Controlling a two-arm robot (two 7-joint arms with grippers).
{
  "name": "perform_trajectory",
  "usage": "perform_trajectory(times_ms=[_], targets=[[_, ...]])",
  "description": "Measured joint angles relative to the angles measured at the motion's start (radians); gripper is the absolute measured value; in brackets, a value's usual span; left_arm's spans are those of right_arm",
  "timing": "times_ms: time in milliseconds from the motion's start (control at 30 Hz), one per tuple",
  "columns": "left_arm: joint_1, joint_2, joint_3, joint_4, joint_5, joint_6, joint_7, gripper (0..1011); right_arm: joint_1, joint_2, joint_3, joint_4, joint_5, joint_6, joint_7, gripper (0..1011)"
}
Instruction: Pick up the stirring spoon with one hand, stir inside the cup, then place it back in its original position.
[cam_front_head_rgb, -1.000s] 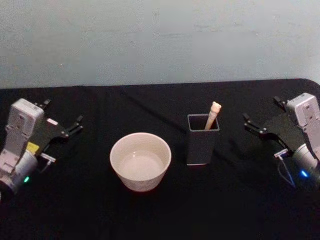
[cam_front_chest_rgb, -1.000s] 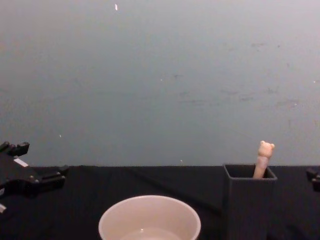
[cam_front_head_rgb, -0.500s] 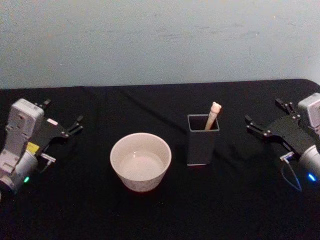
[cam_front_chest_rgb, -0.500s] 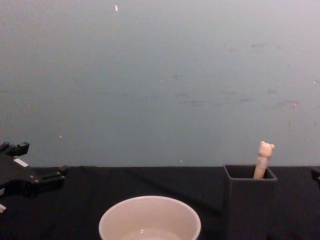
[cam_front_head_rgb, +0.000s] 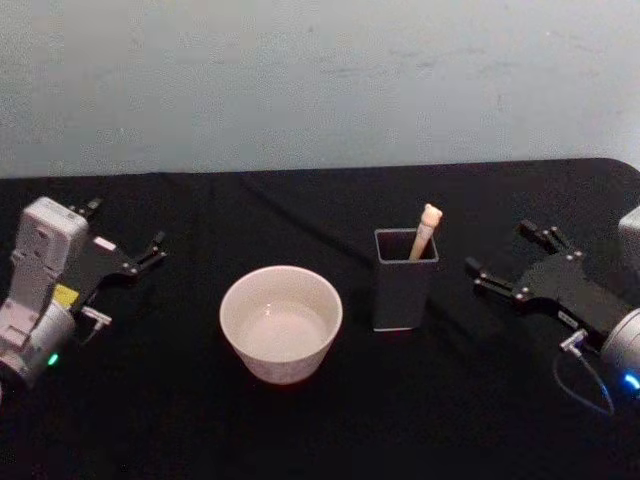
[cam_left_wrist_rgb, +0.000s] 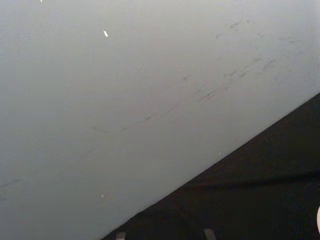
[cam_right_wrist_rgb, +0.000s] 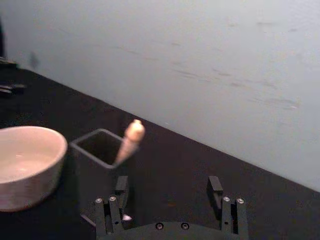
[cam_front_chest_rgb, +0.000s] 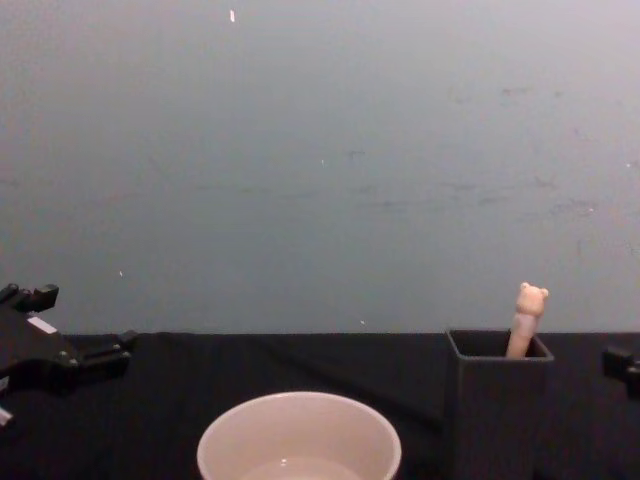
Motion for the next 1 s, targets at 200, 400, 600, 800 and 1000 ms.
perform_trajectory(times_ms=[200,400,600,800,1000], targets=[[0.000,0.000,0.000,0.000,0.000,0.000,0.000,1001,0.009,-0.022,-0.006,-0.008,0.029,0.002,0.071,1003],[0.000,0.000,0.000,0.000,0.000,0.000,0.000,1001,0.043,-0.066,-0.012,0.011,0.045,0.019,0.106,1002],[0.000,0.000,0.000,0.000,0.000,0.000,0.000,1001,0.079,-0.109,-0.015,0.046,0.055,0.038,0.121,1002],[0.000,0.000,0.000,0.000,0.000,0.000,0.000,1001,0.122,-0.157,-0.012,0.095,0.065,0.066,0.137,1003],[0.000,0.000,0.000,0.000,0.000,0.000,0.000,1001,0.151,-0.186,-0.006,0.134,0.065,0.081,0.148,1002]])
